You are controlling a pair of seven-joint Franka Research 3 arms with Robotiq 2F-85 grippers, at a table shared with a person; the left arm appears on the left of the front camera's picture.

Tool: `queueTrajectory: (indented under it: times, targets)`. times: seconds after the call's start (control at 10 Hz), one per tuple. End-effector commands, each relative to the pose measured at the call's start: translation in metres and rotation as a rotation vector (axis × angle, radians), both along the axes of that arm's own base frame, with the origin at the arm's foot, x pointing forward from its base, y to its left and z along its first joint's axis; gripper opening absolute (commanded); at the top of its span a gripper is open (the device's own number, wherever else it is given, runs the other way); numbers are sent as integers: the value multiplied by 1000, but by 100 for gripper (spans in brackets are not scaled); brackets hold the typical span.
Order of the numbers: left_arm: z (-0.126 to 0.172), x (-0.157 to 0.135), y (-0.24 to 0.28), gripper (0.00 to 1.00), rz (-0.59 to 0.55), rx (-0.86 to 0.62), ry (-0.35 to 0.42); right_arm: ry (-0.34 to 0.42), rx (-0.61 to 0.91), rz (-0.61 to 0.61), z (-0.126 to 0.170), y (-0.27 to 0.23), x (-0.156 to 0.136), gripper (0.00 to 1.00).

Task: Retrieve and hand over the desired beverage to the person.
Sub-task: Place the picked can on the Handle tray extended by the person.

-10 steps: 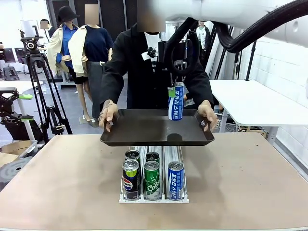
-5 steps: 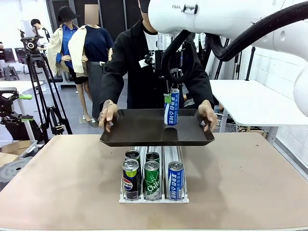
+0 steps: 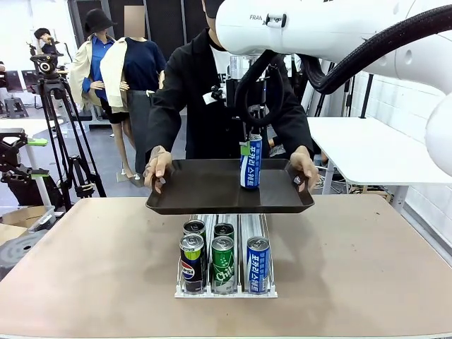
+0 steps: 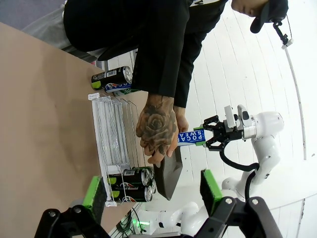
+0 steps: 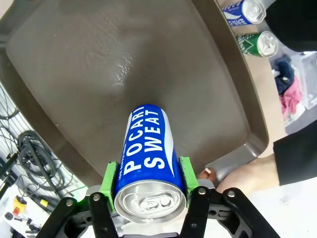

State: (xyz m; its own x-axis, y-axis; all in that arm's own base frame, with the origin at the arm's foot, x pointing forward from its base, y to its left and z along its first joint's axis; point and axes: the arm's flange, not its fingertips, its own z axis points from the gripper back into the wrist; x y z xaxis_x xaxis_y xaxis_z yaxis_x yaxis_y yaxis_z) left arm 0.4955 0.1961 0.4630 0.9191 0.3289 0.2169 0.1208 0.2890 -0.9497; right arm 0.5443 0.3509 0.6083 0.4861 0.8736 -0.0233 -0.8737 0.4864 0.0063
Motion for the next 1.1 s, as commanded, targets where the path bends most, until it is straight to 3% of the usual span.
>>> queueTrajectory:
  times: [0.0,0.3,0.4,0.8,1.0]
  targets:
    - [2,-1,0,100,1,0,1,-5,1,20,-1,2,3,32]
    - [2,-1,0,100,1,0,1,-2,-2,33,9,0,3,90]
    - [2,-1,0,100,1,0,1,-14,-8,40,14,-1,2,100]
    - [2,-1,0,100,1,0,1,-24,9,43,31,-9,-1,100]
    - [2,-1,0,100,1,0,1,-32,19,24,25,-6,-4,100]
